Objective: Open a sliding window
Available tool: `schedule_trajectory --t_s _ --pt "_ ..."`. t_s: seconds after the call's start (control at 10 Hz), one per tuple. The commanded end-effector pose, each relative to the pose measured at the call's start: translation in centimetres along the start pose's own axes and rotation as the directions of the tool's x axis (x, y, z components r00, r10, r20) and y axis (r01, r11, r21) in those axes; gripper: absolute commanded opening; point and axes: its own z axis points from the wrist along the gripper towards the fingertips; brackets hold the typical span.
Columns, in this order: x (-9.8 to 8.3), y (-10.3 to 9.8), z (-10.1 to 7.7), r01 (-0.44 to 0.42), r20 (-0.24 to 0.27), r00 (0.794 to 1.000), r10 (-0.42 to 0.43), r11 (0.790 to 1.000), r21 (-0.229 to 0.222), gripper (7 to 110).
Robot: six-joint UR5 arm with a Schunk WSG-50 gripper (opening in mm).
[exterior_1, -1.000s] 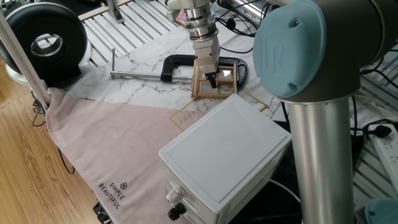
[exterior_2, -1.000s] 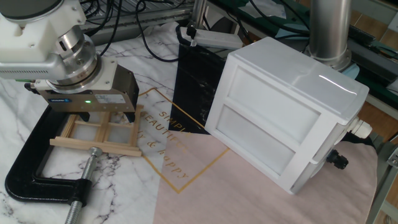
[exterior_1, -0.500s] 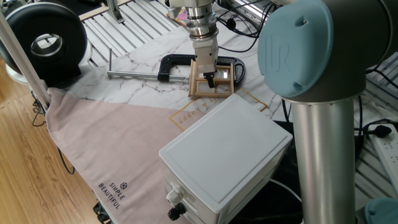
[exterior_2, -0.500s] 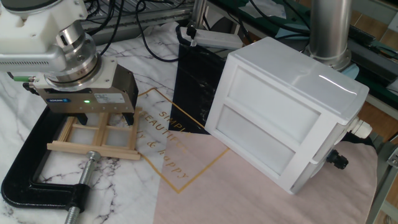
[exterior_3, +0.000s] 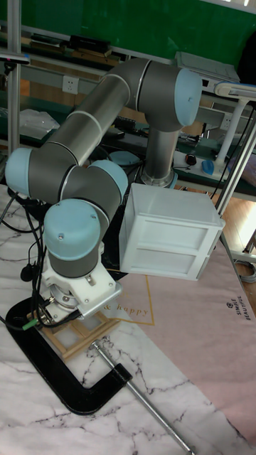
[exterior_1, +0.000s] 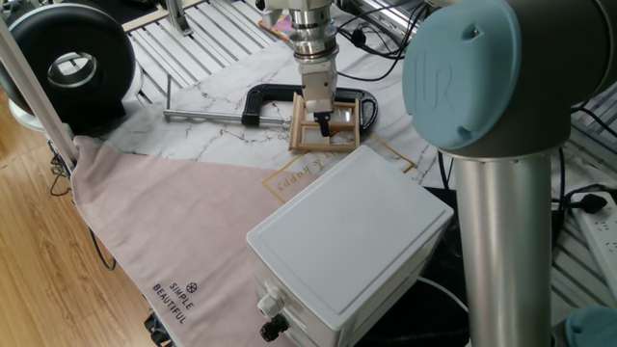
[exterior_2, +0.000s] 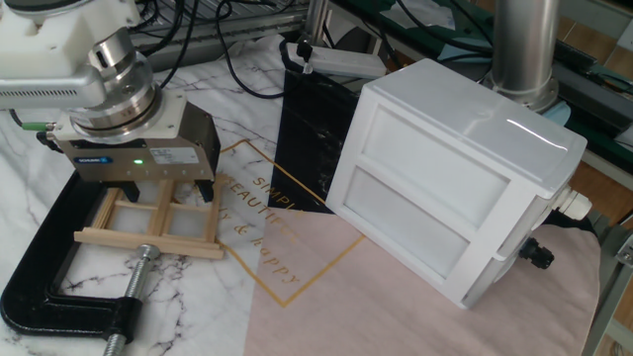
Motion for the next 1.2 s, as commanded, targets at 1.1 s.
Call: schedule_trajectory --t_s 1.1 --pt "-4.3 0.6 -1.0 0.017 0.185 0.983 -0.018 1.000 0.006 88"
